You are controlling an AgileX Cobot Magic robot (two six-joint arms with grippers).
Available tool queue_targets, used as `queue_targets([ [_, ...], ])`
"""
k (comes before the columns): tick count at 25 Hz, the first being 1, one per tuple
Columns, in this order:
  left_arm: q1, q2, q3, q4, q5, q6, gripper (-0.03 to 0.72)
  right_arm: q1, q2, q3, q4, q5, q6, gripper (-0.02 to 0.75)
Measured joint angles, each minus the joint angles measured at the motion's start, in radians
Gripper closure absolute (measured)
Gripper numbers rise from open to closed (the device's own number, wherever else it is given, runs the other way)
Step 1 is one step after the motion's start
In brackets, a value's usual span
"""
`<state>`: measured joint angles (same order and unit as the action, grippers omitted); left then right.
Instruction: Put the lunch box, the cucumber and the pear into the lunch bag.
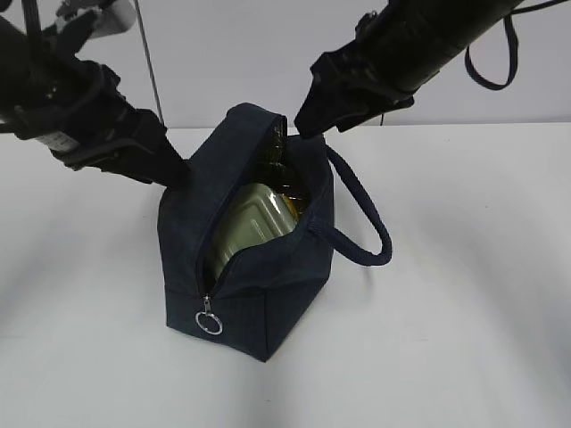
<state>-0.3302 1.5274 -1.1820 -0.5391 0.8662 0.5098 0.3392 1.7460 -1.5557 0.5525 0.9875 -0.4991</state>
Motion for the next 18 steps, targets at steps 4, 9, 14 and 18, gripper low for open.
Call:
queue_targets([
  [4,0.000,-0.088,0.062,-0.004,-0.094,0.000,0.369,0.022,-0.102,0.097,0.092,-0.068,-0.058,0.286],
  [9,0.000,-0.218,0.221,-0.005,-0.207,0.018,0.369,0.152,-0.262,0.375,0.278,-0.321,-0.269,0.310],
  [14,0.000,-0.331,0.352,-0.008,-0.302,0.041,0.369,0.359,-0.357,0.630,0.584,-0.592,-0.600,0.353],
  [18,0.000,-0.414,0.418,-0.010,-0.344,0.048,0.369,0.524,-0.362,0.768,0.966,-0.775,-0.962,0.367],
])
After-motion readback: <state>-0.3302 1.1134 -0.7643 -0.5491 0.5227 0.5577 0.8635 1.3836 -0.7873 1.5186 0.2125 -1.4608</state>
